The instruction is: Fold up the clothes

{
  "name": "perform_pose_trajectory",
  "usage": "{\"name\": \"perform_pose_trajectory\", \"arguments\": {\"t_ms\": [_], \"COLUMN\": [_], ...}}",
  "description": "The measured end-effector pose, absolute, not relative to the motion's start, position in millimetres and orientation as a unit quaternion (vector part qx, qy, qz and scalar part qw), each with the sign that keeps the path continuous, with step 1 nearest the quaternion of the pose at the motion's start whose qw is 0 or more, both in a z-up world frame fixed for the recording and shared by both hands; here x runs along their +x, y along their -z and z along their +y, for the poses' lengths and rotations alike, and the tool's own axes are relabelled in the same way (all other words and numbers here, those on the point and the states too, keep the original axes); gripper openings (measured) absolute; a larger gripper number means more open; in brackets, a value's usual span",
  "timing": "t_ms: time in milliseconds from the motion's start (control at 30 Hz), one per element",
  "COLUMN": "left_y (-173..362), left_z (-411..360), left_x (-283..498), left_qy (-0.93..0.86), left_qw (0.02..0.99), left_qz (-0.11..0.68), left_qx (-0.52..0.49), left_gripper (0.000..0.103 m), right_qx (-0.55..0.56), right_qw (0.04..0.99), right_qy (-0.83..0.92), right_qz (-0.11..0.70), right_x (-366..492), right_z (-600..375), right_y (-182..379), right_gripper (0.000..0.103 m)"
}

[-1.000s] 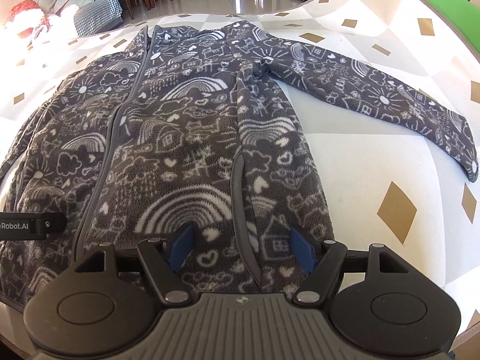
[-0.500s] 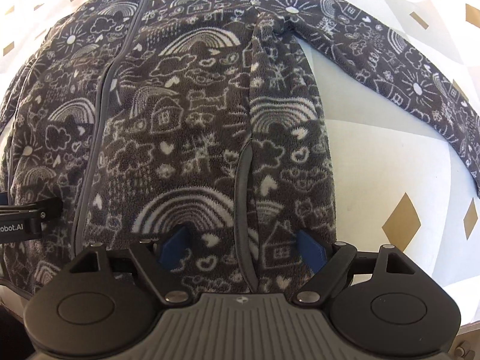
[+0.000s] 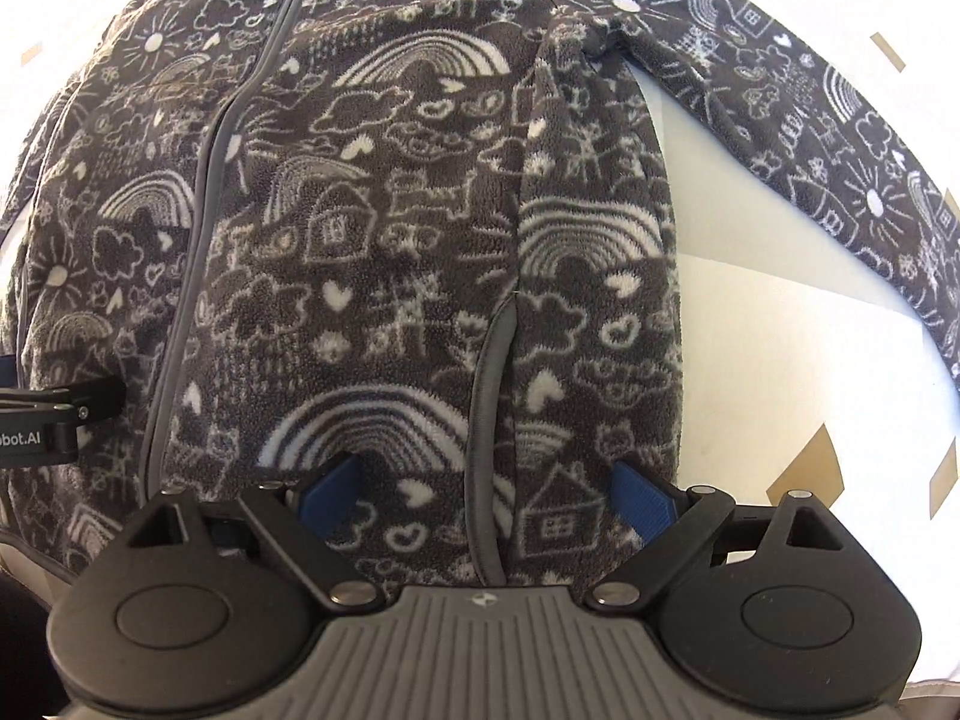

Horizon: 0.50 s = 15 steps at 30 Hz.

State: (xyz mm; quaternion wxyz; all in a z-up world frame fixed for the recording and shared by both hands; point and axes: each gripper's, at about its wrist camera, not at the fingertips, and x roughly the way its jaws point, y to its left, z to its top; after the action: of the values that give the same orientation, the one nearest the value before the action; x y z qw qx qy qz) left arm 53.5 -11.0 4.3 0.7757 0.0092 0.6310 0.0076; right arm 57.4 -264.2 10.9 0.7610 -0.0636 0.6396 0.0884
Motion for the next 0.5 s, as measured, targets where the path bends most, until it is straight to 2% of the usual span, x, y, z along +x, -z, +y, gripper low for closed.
{"name": "perform_pose_trajectory", "arguments": {"t_ms": [100,267,400,500], "left_y": [-14,-24,-21,-16], "left_z": [-14,-17,-14,-14], "left_x": [55,70,84,92], "left_qy": [-0.005,-0.004,-0.013,-0.015], "left_qw": [0.793,0.812,0.816,0.815], "left_qz": [0.609,0.583,0.578,0.579], "left_qx": [0.006,0.008,0.009,0.01], "left_gripper": [0.103,0.103,0.103,0.103], "right_qx": [-0.067,-0.106,-0.1,-0.083], "right_qw": [0.779,0.814,0.815,0.804], "right_qy": [-0.097,-0.129,-0.16,-0.175], "right_qz": [0.616,0.556,0.548,0.562], "right_x": [57,66,71,78], "right_z": [-264,-249,-237,-233], "right_y": [-21,-39,-42,-33], "right_gripper": [0.081,0.079,0.071,0.069]}}
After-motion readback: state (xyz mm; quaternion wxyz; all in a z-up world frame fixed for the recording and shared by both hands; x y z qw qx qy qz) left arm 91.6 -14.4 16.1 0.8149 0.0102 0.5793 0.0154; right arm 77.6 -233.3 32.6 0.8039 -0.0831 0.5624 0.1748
